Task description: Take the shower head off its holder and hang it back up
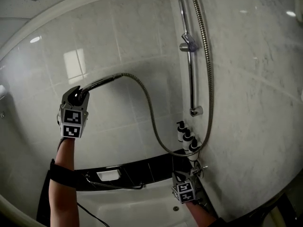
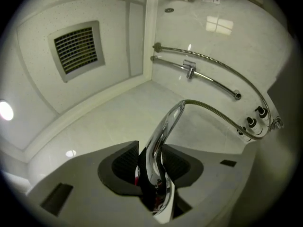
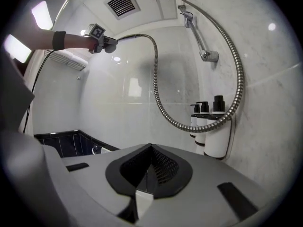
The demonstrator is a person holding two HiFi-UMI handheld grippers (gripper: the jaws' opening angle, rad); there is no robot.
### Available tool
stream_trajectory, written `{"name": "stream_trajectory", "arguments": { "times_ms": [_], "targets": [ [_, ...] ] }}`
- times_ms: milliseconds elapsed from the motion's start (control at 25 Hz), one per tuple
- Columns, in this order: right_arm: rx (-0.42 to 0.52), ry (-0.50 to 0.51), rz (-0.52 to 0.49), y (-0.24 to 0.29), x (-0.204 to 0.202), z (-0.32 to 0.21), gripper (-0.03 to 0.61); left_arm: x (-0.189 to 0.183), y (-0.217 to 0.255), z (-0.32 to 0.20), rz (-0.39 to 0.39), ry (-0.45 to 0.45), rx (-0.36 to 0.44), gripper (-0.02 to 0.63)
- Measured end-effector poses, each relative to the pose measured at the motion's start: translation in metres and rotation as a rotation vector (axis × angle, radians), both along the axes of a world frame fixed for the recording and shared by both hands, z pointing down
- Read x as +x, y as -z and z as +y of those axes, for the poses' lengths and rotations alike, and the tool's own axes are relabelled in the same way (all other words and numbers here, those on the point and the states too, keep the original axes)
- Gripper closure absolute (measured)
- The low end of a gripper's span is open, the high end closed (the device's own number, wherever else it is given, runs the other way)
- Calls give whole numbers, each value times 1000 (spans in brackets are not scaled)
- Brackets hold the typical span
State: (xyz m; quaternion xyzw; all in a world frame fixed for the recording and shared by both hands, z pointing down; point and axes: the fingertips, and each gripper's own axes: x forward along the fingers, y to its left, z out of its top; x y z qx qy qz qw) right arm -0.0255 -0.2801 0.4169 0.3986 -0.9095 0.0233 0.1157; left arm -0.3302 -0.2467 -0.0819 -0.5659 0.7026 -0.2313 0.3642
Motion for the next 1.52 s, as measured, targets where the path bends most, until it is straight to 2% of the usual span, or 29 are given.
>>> {"name": "stream_trajectory", "arguments": {
  "times_ms": [200, 640, 1120, 1520],
  "targets": [
    [36, 7, -31, 25, -2, -5, 554, 33, 54, -9, -86, -31, 18, 469],
    [29, -2, -58, 29, 8, -6, 554, 99, 154, -22, -250, -76, 37, 468],
    [19, -23, -70, 32, 24, -18, 554, 178, 213, -44, -423, -137, 2, 468],
    [11, -55, -80, 27, 44, -26, 554, 223, 226, -56, -550, -136, -31, 469]
  ]
}}
